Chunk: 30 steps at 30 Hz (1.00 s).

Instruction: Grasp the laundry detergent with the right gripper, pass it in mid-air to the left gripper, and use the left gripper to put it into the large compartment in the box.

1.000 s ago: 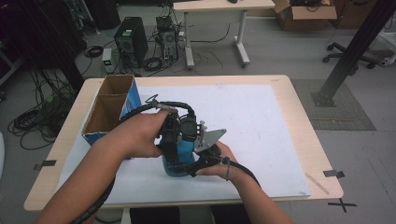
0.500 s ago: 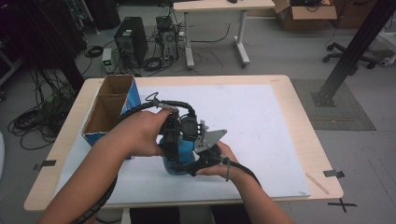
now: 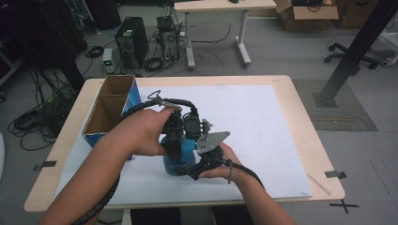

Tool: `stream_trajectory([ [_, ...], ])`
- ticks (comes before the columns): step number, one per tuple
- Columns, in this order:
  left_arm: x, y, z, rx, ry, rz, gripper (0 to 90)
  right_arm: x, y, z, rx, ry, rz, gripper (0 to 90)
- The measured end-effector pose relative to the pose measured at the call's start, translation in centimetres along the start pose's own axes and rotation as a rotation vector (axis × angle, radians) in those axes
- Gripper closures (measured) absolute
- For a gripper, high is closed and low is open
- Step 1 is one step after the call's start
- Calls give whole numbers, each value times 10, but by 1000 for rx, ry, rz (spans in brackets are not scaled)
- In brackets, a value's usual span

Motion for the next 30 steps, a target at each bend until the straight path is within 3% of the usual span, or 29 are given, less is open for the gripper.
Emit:
stream_trajectory([
  [6,-3,-1,3,-19,-4,1,384,-5,1,-1,10,31,-13,194],
  [11,-2,-3,3,-18,-9,0,384,-6,0,-1,18,19,-23,137],
  [16,-3,-2,3,0,-6,-3,384,-8,1,-1,48,-44,-64,38],
  [18,-4,-2,3,4,-4,-9,384,-10,1,-1,59,-68,-106,10],
  [27,-7,2,4,-8,-5,-12,384,-20,-3,1,69,-82,-167,2],
  [30,-8,5,5,-26,-2,-4,383,-28,-3,3,47,-91,-171,1],
])
Point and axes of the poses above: each handheld gripper's, and its own axes: x roughly forward along the jaws, y roughly out of its underside, z roughly to its left, the point moved 3 cm from there along x, roughly forward along the jaws, and after that the axes turned 15 degrees about -y, right-handed, at the moved point
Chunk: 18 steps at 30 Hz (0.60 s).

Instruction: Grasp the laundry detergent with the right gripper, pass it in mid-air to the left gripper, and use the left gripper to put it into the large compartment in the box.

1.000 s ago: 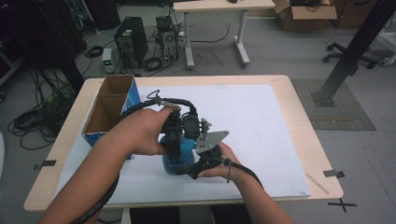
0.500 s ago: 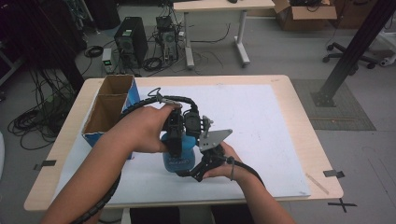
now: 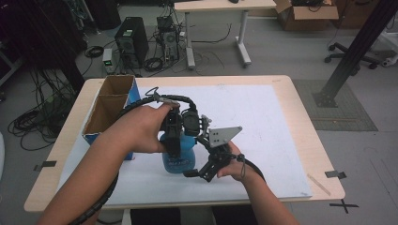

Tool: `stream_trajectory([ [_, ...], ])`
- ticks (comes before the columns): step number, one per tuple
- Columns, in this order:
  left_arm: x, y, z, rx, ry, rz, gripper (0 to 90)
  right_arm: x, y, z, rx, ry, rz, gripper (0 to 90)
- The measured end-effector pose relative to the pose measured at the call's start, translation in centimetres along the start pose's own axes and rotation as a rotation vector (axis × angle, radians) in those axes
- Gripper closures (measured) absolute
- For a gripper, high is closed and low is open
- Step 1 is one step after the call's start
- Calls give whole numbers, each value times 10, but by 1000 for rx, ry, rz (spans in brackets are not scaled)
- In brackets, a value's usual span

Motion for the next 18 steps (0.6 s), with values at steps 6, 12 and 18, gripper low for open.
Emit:
stream_trajectory([
  [6,-4,5,7,-68,1,23,383,-25,-7,2,-32,35,64,1],
  [12,-8,9,17,-184,31,42,383,-50,-14,1,-39,91,140,1],
  [18,-13,14,26,-276,26,62,383,-80,-20,-1,-38,151,218,1],
])
Point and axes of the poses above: each handheld gripper's, and its own axes: x roughly forward along the jaws, y roughly out of its underside, z roughly to its left, the point moved 3 cm from there along x, roughly forward along the jaws, and after that the axes turned 15 degrees about -y, right-handed, at the moved point
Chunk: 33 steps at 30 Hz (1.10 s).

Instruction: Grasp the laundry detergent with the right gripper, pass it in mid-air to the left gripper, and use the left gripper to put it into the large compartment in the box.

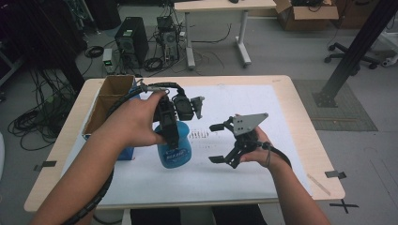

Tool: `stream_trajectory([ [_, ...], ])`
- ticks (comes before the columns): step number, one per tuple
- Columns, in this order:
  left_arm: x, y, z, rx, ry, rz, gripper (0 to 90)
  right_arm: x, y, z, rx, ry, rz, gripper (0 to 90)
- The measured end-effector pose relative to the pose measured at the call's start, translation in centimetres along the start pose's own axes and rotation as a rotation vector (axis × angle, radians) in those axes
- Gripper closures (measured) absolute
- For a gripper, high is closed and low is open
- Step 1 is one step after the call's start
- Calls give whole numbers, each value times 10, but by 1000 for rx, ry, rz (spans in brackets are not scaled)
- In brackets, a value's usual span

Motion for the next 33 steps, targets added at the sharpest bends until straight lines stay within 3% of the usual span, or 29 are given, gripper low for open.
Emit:
stream_trajectory([
  [3,-3,2,5,-39,-3,16,383,-16,1,-3,9,29,39,2],
  [8,-9,5,18,-140,-6,44,383,-38,2,-4,28,64,63,2],
  [15,-19,13,34,-226,-22,66,383,-63,3,-4,45,101,93,4],
  [23,-33,26,56,-346,-45,94,383,-78,3,-4,55,123,96,4],
  [29,-49,41,80,-488,-46,117,382,-84,4,-3,60,133,100,4],
  [32,-58,50,92,-518,-61,126,382,-87,4,-4,60,136,106,4],
  [33,-63,57,100,-559,-64,126,382,-89,5,-6,62,139,121,6],
])
Point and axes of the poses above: each handheld gripper's, and its own axes: x roughly forward along the jaws, y roughly out of its underside, z roughly to its left, the point moved 3 cm from there along x, roughly forward along the jaws, and after that the axes turned 15 degrees about -y, right-handed, at the moved point
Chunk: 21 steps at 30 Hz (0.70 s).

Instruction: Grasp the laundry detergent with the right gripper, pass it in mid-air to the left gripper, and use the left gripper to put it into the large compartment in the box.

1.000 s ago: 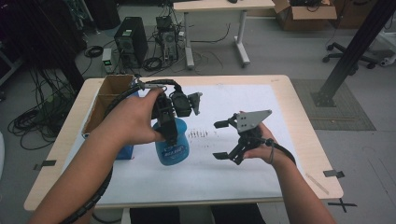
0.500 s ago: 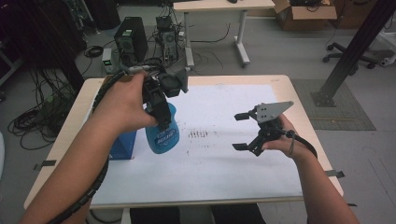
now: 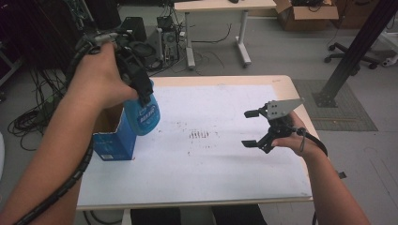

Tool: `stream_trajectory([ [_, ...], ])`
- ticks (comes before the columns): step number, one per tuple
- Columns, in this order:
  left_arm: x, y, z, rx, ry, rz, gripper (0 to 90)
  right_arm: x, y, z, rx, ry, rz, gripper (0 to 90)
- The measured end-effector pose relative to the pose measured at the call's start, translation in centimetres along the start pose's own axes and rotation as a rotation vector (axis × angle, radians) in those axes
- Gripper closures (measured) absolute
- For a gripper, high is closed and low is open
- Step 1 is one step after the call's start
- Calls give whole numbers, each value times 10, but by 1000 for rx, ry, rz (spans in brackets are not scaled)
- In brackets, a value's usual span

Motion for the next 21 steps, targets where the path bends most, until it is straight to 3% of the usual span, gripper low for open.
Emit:
stream_trajectory([
  [2,-1,1,4,-1,-3,4,382,-2,0,-1,1,6,8,6],
  [7,-4,4,24,-82,-14,37,382,-10,-7,-6,-4,11,39,6],
  [13,-4,6,41,-169,12,78,381,-19,-22,-13,-22,14,92,9],
  [21,-1,8,59,-233,17,117,381,-27,-39,-22,-36,13,217,14],
])
Point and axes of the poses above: each handheld gripper's, and its own axes: x roughly forward along the jaws, y roughly out of its underside, z roughly to its left, the point moved 3 cm from there along x, roughly forward along the jaws, and after that the axes turned 15 degrees about -y, right-handed, at the moved point
